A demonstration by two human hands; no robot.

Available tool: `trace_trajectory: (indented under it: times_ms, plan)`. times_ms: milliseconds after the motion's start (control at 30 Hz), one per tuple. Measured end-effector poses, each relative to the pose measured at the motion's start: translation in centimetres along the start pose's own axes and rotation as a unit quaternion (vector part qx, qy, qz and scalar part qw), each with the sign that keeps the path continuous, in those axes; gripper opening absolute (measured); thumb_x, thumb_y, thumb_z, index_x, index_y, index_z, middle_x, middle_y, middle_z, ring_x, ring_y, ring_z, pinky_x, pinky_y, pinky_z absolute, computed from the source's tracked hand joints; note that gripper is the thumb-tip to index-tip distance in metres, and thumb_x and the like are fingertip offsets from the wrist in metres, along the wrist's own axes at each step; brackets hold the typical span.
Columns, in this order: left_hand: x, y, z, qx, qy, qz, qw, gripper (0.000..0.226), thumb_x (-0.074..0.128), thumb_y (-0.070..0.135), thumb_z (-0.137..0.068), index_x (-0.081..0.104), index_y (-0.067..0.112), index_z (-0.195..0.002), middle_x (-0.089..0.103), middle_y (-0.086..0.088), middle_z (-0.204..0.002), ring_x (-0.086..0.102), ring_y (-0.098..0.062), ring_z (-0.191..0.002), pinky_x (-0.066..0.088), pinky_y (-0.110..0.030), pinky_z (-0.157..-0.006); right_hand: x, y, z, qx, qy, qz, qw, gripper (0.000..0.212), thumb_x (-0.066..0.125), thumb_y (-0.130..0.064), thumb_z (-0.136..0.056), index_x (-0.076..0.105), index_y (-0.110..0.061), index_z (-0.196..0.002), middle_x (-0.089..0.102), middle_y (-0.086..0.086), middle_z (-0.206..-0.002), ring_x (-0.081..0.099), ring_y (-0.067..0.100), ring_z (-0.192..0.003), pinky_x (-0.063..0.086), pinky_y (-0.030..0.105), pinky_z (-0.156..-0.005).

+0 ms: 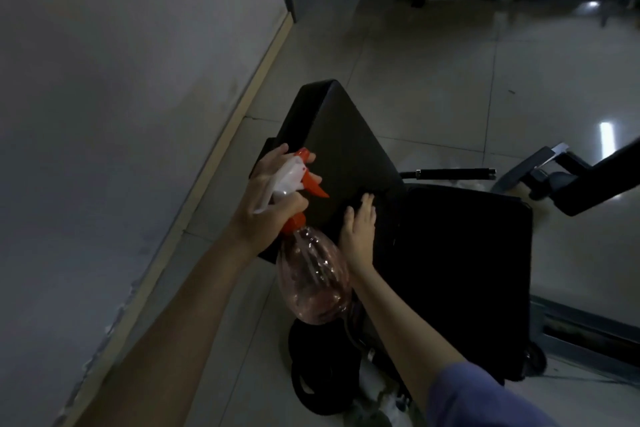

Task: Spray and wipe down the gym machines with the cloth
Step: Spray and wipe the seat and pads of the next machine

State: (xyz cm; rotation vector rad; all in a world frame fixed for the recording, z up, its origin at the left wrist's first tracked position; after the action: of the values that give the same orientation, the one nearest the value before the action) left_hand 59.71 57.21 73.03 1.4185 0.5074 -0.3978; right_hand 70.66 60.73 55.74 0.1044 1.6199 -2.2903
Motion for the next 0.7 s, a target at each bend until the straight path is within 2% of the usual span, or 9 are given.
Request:
trace_trajectory:
  times_ms: [67,133,200,300,367,467,567,633,700]
  plan:
    - [-0.2,-0.2,1.3,-0.013,-0.012,0.050,0.999,0.054,0.052,0.041,-0.067,0.052,0.036,-0.121,0.047,0.002,-0.139,0.039,-0.017,-0.134,0.035,-0.027,-0.107,0.4,0.2,1.9,-0.015,-0.009,-0.007,1.000,0.054,0.027,-0.029,-0.103,0.004,-0.017,-0.151,0.000,-0.002,-0.159,-0.003,0.016,-0.146,0.002,0.038,-0.119]
    - [-0.2,-0.4,2.3,-0.006,-0.022,0.011,1.000,0.062,0.050,0.041,-0.066,0.056,0.020,-0.124,0.049,0.003,-0.137,0.037,-0.013,-0.135,0.036,-0.025,-0.107,0.5,0.6,3.2,-0.032,-0.013,-0.007,0.999,0.055,0.027,-0.032,-0.103,0.003,-0.020,-0.151,-0.001,-0.006,-0.159,-0.005,0.012,-0.145,0.002,0.038,-0.119]
    - [0.0,-0.1,2.8,0.063,-0.019,-0.096,0.993,0.050,0.049,0.032,-0.067,0.068,0.009,-0.107,0.050,0.006,-0.135,0.027,-0.011,-0.140,0.028,-0.020,-0.112,0.1,0.9,2.5,-0.024,-0.002,-0.004,1.000,0.055,0.027,-0.032,-0.103,0.004,-0.020,-0.151,0.001,-0.004,-0.159,-0.002,0.013,-0.145,0.003,0.038,-0.119]
    - [0.2,-0.2,2.7,0.100,-0.012,-0.166,0.981,0.039,0.053,0.018,-0.065,0.073,0.009,-0.096,0.052,0.007,-0.134,0.021,-0.010,-0.143,0.021,-0.019,-0.112,-0.7,0.2,-0.5,0.042,0.023,-0.016,0.999,0.054,0.026,-0.030,-0.103,0.008,-0.015,-0.151,0.005,0.002,-0.159,0.002,0.019,-0.146,0.006,0.040,-0.118]
    - [0.0,-0.3,2.6,0.110,0.000,-0.153,0.982,0.041,0.050,0.023,-0.066,0.072,0.010,-0.097,0.052,0.009,-0.132,0.022,-0.010,-0.142,0.022,-0.021,-0.113,-0.5,-1.3,-1.2,0.046,0.033,-0.010,0.998,0.054,0.026,-0.029,-0.103,0.009,-0.013,-0.151,0.005,0.003,-0.159,0.003,0.020,-0.146,0.006,0.041,-0.118]
    - [-0.2,-0.4,2.4,0.118,-0.004,-0.133,0.984,0.043,0.046,0.029,-0.064,0.072,0.011,-0.095,0.054,0.007,-0.131,0.023,-0.011,-0.142,0.025,-0.025,-0.113,1.0,-3.9,2.4,-0.066,0.026,-0.015,0.997,0.054,0.028,-0.031,-0.102,0.007,-0.020,-0.151,0.003,-0.006,-0.159,-0.003,0.010,-0.145,0.004,0.034,-0.118]
    - [-0.2,-0.9,2.4,0.082,-0.015,-0.082,0.993,0.045,0.047,0.032,-0.065,0.072,0.009,-0.095,0.052,0.012,-0.130,0.022,-0.008,-0.142,0.025,-0.023,-0.112,1.7,-2.2,6.8,-0.145,0.018,-0.026,0.989,0.055,0.024,-0.044,-0.096,0.004,-0.032,-0.146,0.000,-0.020,-0.153,-0.007,-0.003,-0.141,0.003,0.024,-0.116]
    - [-0.2,-1.0,2.5,0.065,-0.024,-0.067,0.995,0.047,0.048,0.034,-0.064,0.072,0.007,-0.095,0.052,0.009,-0.132,0.022,-0.008,-0.142,0.024,-0.019,-0.111,1.3,0.1,6.3,-0.128,0.028,-0.011,0.991,0.054,0.025,-0.043,-0.097,0.005,-0.032,-0.145,0.002,-0.019,-0.152,-0.004,0.000,-0.142,0.006,0.027,-0.117]
    - [-0.1,-0.9,2.5,0.051,-0.043,-0.063,0.996,0.050,0.047,0.036,-0.064,0.072,0.007,-0.096,0.052,0.006,-0.133,0.020,-0.007,-0.142,0.020,-0.011,-0.109,0.9,1.6,4.2,-0.057,0.045,-0.012,0.997,0.052,0.028,-0.034,-0.101,0.008,-0.026,-0.149,0.006,-0.011,-0.157,0.001,0.008,-0.145,0.008,0.032,-0.118]
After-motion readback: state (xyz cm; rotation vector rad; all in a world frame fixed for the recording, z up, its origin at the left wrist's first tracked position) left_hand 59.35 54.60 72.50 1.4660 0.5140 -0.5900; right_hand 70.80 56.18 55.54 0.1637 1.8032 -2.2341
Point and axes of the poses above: each hand's wrist, its own z-axis away from the middle knuckle, its own x-axis out of the palm, y = z × x, the point moved 7 cm from there along -z, towards the middle knuckle
